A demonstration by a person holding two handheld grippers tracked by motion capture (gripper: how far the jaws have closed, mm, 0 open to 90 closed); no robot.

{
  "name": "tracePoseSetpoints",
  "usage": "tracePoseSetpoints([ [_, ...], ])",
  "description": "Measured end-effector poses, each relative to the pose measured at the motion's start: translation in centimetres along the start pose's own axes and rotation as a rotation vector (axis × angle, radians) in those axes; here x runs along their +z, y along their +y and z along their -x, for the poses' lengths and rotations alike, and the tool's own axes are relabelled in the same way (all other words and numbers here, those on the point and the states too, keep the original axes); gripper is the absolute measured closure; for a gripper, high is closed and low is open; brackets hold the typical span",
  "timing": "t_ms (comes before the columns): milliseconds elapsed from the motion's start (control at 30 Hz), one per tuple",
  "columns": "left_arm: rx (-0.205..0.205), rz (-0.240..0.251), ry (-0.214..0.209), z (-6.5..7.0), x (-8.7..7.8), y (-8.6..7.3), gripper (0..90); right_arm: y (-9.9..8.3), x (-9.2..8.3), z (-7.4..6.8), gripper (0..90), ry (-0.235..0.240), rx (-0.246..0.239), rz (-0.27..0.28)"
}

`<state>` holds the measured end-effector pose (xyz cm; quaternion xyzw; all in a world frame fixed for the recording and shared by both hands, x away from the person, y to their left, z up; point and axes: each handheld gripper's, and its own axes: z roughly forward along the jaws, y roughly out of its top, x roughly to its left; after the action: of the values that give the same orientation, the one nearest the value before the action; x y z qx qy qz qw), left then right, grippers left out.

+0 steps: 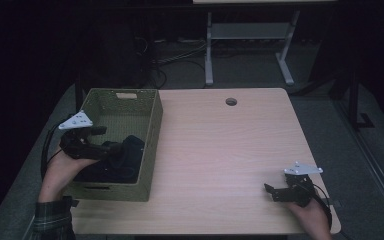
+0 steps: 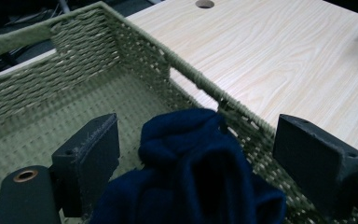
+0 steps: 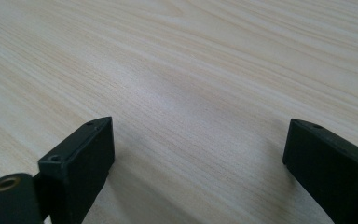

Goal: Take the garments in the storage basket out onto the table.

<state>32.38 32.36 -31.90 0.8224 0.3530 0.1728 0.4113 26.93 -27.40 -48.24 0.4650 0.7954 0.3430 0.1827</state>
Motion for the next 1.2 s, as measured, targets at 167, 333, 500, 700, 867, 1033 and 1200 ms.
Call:
tracePoseSetpoints([
  [167,-0.016,-0.005,0.017,-0.5,-0.8,-0.8,13.9,0.0,0.0,0.0,8.5,0.0,0.0,0.0],
  [333,-0.031,-0.009,0.035,-1.1,-1.7,-1.7,13.9,0.0,0.0,0.0,8.5,0.0,0.0,0.0],
  [500,-0.047,-0.011,0.054,-1.8,-2.5,-2.6,13.9,0.0,0.0,0.0,8.5,0.0,0.0,0.0],
  [700,-0.059,-0.022,0.068,-2.5,-3.1,-3.6,13.9,0.0,0.0,0.0,8.5,0.0,0.0,0.0],
  [867,-0.07,-0.05,0.076,-3.1,-3.0,-4.5,13.9,0.0,0.0,0.0,8.5,0.0,0.0,0.0],
  [1033,-0.055,-0.095,0.064,-3.3,-2.5,-5.0,13.9,0.0,0.0,0.0,8.5,0.0,0.0,0.0],
  [1200,-0.03,-0.146,0.049,-3.3,-1.4,-5.1,13.9,0.0,0.0,0.0,8.5,0.0,0.0,0.0],
])
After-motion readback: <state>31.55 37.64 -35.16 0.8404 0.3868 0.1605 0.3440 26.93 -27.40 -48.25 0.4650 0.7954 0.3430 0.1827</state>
